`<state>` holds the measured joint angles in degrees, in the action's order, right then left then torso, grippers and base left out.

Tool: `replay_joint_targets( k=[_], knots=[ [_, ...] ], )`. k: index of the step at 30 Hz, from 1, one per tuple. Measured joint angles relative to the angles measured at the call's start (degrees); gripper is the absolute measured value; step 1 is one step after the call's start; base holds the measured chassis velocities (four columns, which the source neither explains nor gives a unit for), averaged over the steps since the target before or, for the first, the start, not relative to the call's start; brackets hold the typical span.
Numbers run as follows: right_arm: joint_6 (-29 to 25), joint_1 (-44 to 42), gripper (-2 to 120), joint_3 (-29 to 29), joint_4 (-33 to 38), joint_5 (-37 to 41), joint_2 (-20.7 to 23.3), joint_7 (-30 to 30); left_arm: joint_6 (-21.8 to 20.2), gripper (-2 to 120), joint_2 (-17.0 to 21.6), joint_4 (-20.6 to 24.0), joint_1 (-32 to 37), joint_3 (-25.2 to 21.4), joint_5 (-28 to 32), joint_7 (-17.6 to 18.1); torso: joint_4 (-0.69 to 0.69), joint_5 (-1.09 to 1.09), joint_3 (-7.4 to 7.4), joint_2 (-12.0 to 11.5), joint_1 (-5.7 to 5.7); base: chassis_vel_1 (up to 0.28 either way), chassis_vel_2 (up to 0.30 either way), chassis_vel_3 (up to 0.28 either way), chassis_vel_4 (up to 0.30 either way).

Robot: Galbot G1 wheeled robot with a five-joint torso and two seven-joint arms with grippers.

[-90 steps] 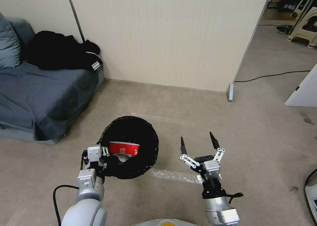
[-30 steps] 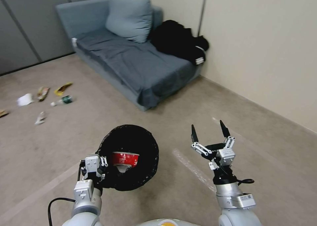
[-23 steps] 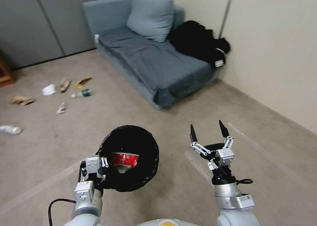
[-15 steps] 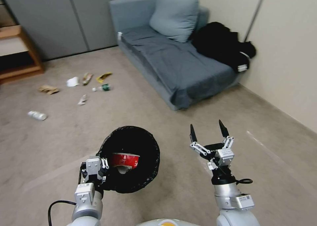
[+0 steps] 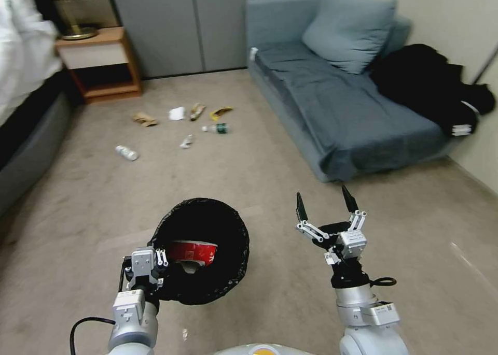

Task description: Pick up the trash bin, then pick up the garbage from the floor and place it into the trash bin.

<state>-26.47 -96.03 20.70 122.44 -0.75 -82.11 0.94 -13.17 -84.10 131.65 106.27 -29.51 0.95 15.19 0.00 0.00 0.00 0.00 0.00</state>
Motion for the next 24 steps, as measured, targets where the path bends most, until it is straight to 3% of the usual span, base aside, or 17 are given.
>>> replay_joint_targets(
  k=[12, 24],
  knots=[
    [-0.56, 0.00, 100, 0.10, -0.60, 0.06, -0.02, -0.57, 0.38, 3, -0.24, -0.30, 0.03, 0.00, -0.11, 0.32, 0.01, 0.01, 0.00, 0.00, 0.00, 0.122, 0.126, 0.121, 0.119],
    [-1.48, -0.76, 100, 0.59, -1.05, 0.71, -0.19, -0.13, 0.58, 3, -0.37, -0.76, -0.47, 0.38, -0.39, 0.87, -0.01, 0.00, 0.00, 0.00, 0.00, 0.024, 0.031, 0.027, 0.022]
  ],
)
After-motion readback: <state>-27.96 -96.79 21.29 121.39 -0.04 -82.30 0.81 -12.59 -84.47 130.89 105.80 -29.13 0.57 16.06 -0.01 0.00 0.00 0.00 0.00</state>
